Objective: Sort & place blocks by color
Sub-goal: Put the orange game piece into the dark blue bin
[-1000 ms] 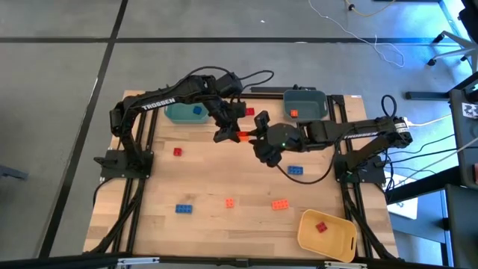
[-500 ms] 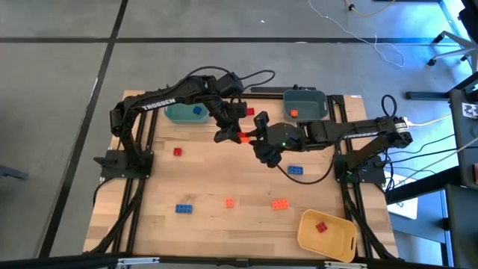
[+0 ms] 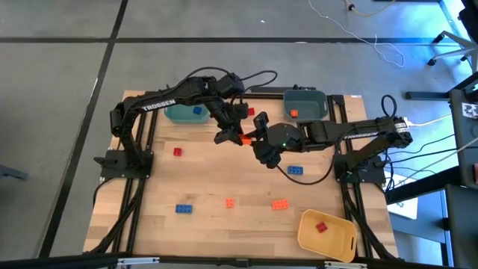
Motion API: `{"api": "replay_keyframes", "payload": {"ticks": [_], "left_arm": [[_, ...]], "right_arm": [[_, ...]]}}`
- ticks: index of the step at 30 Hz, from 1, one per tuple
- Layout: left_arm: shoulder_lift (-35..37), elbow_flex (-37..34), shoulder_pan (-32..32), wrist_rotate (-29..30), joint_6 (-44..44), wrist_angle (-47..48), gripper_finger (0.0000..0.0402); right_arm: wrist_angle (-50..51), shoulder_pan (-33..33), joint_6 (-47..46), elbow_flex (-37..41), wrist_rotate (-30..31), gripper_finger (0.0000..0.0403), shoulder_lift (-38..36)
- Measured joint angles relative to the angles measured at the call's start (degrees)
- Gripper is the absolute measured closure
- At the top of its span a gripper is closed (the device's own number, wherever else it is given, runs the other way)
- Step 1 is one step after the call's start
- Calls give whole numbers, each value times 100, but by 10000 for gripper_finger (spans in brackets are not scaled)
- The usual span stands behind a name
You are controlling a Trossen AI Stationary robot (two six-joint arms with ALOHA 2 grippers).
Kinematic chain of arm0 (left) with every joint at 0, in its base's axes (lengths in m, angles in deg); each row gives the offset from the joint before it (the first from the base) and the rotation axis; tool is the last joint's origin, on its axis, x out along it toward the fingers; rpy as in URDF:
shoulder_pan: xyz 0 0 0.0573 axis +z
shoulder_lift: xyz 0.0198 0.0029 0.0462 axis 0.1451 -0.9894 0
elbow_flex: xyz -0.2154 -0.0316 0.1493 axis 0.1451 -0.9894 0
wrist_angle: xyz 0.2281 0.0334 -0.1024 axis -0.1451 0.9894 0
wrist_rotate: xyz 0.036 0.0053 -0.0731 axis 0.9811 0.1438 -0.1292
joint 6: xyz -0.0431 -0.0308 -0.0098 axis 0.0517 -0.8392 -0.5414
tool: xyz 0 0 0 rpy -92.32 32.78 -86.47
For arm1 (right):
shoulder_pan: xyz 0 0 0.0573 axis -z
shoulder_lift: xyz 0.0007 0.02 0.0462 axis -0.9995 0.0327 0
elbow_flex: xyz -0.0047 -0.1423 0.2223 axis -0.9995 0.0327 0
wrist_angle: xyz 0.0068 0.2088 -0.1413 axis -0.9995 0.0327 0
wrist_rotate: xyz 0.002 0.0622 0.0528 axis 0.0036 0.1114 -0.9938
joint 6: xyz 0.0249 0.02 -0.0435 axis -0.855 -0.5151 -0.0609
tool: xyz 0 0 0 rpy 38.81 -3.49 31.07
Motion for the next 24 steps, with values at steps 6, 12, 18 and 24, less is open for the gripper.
{"api": "replay_keyframes", "payload": {"ticks": [6,12,18,24], "left_arm": [[0,0,2,-17,-11,1,275],[0,0,2,-39,-20,20,275],[0,0,2,15,-15,18,275],[0,0,0,34,53,4,256]], "right_arm": [[-48,2,-5,4,1,285,2],[-59,0,34,4,2,309,1],[-57,0,29,4,4,309,2],[-61,1,21,4,10,309,2]]}}
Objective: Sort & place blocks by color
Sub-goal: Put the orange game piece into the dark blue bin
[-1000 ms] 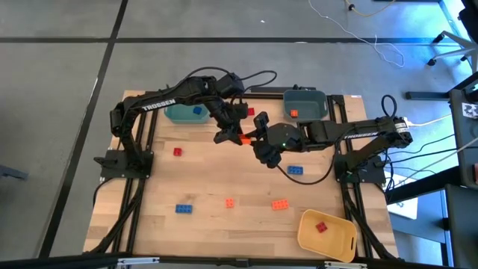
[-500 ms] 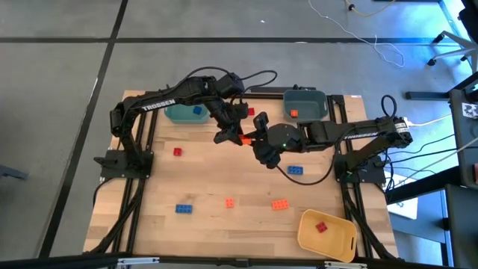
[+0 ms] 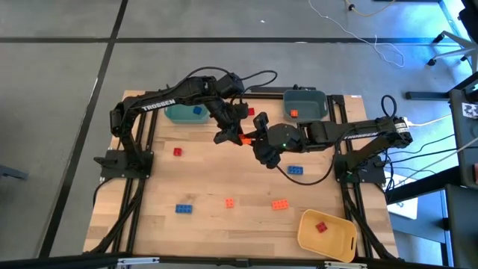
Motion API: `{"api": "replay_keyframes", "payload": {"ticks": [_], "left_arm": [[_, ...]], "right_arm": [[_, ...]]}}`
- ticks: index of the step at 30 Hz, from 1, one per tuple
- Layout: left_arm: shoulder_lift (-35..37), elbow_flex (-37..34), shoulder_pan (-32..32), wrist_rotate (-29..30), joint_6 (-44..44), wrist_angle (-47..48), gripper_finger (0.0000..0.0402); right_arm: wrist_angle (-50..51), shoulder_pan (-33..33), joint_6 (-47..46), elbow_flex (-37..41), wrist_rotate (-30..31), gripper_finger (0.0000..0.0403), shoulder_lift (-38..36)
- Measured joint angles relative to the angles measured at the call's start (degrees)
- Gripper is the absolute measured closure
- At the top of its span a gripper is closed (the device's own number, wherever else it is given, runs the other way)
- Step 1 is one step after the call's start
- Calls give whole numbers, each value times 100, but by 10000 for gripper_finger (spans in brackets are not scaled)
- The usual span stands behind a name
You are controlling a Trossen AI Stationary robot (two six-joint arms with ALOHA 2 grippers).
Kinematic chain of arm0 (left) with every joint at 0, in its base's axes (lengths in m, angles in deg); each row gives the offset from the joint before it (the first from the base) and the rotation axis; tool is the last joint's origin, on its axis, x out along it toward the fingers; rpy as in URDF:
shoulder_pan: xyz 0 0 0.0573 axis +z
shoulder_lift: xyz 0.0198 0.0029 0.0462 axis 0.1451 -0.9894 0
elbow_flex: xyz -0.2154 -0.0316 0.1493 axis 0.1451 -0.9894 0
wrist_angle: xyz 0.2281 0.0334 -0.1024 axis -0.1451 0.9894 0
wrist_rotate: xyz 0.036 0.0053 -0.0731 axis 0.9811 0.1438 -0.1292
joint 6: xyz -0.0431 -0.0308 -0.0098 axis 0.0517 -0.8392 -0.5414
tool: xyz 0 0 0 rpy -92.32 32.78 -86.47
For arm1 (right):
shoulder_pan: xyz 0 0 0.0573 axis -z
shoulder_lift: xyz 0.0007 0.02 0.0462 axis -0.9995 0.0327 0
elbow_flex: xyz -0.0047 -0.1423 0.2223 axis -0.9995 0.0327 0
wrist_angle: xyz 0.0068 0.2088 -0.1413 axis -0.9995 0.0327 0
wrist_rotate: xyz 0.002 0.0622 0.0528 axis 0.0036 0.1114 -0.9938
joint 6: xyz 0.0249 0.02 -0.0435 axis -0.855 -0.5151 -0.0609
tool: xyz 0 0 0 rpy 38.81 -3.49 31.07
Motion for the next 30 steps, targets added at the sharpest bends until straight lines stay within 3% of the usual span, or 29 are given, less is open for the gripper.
{"api": "replay_keyframes", "payload": {"ticks": [4,7,12,24,30], "left_arm": [[0,0,-4,164,0,-40,203],[0,0,-2,381,-2,-32,187],[0,0,36,708,-2,-25,184],[26,0,245,844,181,-8,184],[30,0,406,1896,284,-14,184]], "right_arm": [[-56,5,-78,0,-3,309,0],[-21,5,-80,0,21,309,2],[84,13,-71,0,61,309,2],[655,10,-662,-3,82,309,2],[1286,-19,-1318,-4,8,309,2]]}}
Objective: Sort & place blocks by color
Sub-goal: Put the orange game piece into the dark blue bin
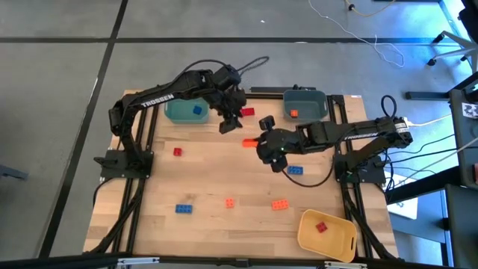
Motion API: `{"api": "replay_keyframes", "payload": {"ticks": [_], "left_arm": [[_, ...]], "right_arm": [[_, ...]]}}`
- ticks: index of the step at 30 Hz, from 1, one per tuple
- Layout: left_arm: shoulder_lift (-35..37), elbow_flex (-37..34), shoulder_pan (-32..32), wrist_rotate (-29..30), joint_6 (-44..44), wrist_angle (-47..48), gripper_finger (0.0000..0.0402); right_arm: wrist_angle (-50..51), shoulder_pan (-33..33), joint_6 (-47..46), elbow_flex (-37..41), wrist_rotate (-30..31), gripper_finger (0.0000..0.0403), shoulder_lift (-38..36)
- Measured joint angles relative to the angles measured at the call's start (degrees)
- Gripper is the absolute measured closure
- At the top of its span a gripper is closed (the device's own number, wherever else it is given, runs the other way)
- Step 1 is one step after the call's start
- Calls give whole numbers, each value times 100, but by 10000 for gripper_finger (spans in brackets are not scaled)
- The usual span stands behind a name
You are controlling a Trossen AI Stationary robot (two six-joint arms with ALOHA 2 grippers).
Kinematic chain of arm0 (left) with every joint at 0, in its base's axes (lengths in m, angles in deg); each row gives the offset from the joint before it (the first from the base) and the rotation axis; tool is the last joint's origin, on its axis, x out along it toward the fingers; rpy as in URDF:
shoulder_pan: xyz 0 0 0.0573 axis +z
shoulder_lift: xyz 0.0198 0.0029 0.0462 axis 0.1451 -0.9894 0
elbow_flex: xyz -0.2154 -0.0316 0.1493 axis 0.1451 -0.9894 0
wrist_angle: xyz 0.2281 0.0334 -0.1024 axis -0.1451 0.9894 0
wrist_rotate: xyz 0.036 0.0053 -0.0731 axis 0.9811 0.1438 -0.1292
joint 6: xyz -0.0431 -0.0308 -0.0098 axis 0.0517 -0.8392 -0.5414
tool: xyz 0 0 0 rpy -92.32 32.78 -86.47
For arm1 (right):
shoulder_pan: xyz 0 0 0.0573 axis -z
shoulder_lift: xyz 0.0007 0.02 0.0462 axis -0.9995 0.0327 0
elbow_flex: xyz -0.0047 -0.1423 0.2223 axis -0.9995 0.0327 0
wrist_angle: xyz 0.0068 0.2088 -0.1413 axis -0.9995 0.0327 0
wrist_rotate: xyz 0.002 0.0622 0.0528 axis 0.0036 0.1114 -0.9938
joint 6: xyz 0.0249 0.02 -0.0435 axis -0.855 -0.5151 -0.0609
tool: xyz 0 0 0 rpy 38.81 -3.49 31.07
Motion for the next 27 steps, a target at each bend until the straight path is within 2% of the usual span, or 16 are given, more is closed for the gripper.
{"api": "replay_keyframes", "payload": {"ticks": [2,5,11,18,22,25,27], "left_arm": [[1,0,47,350,2,9,183],[1,0,108,573,5,11,183],[1,0,156,555,4,29,183],[1,0,94,544,4,35,183],[1,0,8,656,34,46,183],[1,0,-63,1020,149,61,183],[1,0,-105,1267,149,61,183]], "right_arm": [[135,14,-303,0,28,309,0],[426,52,-905,0,110,309,0],[1311,405,-2401,0,295,309,0],[2091,1232,-3425,0,282,309,0],[2307,1843,-3666,0,-242,309,-2],[2308,2328,-3687,0,-792,309,-2],[2316,2641,-3687,0,-849,309,-2]]}}
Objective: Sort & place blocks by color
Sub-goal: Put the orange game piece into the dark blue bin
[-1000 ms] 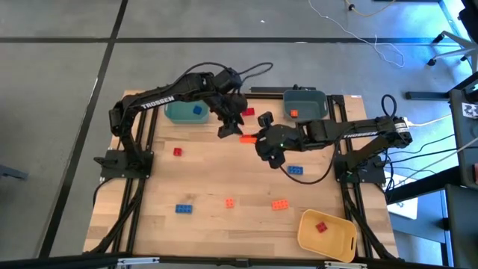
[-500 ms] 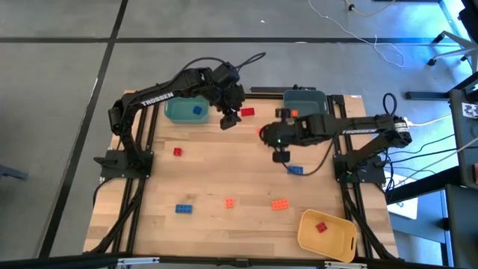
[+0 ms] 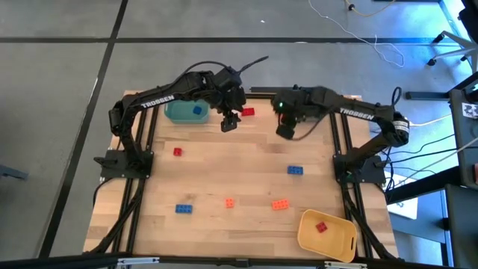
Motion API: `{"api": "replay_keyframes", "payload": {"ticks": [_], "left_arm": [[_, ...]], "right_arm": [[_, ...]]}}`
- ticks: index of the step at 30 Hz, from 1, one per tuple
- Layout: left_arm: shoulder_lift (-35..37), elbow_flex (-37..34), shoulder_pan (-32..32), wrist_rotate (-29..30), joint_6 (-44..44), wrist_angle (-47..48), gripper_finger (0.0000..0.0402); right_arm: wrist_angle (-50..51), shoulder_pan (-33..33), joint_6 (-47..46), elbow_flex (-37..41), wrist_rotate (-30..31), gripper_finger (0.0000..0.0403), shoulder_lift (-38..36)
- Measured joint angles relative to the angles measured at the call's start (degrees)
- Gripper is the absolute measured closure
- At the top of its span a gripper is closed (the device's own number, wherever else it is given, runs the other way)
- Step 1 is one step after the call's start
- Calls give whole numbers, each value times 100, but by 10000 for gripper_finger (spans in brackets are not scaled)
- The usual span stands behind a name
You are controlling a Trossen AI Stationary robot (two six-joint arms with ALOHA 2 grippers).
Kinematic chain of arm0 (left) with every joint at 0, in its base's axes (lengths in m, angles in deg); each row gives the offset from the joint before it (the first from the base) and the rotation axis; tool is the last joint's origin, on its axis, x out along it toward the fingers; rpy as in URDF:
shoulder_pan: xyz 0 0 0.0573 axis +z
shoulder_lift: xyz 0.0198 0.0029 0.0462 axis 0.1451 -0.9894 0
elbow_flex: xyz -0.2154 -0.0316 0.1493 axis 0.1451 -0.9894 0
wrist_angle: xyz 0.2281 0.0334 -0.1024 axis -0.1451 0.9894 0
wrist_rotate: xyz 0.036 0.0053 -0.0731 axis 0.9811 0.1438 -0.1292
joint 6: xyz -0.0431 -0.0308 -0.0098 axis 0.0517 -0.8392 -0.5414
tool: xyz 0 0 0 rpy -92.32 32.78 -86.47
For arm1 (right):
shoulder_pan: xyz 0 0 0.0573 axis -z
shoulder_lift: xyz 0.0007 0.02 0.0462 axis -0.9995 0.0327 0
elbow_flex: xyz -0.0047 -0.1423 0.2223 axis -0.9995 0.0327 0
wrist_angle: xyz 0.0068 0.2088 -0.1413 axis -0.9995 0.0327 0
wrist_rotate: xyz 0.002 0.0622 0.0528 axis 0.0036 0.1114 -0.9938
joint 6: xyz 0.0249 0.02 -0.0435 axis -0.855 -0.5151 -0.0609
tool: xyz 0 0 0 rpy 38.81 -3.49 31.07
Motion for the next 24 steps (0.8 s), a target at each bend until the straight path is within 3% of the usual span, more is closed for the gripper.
{"api": "replay_keyframes", "payload": {"ticks": [13,19,24], "left_arm": [[0,0,-37,141,0,-4,183],[0,0,-37,140,2,-4,183],[0,0,-39,140,4,-7,183]], "right_arm": [[73,2260,-319,0,-603,309,-1],[81,2870,-329,0,-1051,309,225],[145,3018,-327,0,-1206,309,588]]}}
